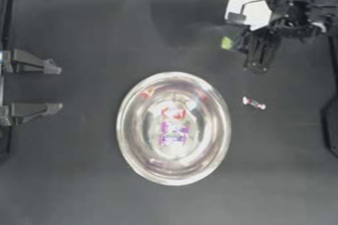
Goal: Put candies in bowl
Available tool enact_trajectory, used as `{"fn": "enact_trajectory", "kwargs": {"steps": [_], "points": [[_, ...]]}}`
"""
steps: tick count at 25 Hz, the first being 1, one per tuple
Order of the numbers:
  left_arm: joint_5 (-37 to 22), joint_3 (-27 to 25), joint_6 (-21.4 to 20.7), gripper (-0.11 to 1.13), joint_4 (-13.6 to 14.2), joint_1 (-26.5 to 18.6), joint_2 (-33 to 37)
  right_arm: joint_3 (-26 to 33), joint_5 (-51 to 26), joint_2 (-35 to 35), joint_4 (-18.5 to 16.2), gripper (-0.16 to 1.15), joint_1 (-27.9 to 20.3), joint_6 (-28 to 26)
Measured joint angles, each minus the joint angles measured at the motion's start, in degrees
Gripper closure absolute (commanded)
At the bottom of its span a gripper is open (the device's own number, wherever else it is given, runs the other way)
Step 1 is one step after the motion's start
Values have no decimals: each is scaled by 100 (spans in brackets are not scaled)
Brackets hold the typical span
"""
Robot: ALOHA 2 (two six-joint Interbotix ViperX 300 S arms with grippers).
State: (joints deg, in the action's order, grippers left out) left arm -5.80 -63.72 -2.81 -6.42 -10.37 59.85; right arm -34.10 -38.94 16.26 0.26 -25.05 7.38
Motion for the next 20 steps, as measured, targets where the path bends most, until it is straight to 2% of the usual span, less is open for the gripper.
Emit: {"fn": "enact_trajectory", "kwargs": {"steps": [6,11,17,20], "points": [[-18,0,0,2,0,-53,0,466,53,105,281,59,791,9],[-26,0,0,2,0,-88,-9,738,413,-316,396,59,1336,9],[-53,0,0,2,0,-97,-18,932,712,-1037,483,57,1626,9],[-53,0,0,2,-9,-97,-18,949,844,-1292,589,44,1652,9]]}}
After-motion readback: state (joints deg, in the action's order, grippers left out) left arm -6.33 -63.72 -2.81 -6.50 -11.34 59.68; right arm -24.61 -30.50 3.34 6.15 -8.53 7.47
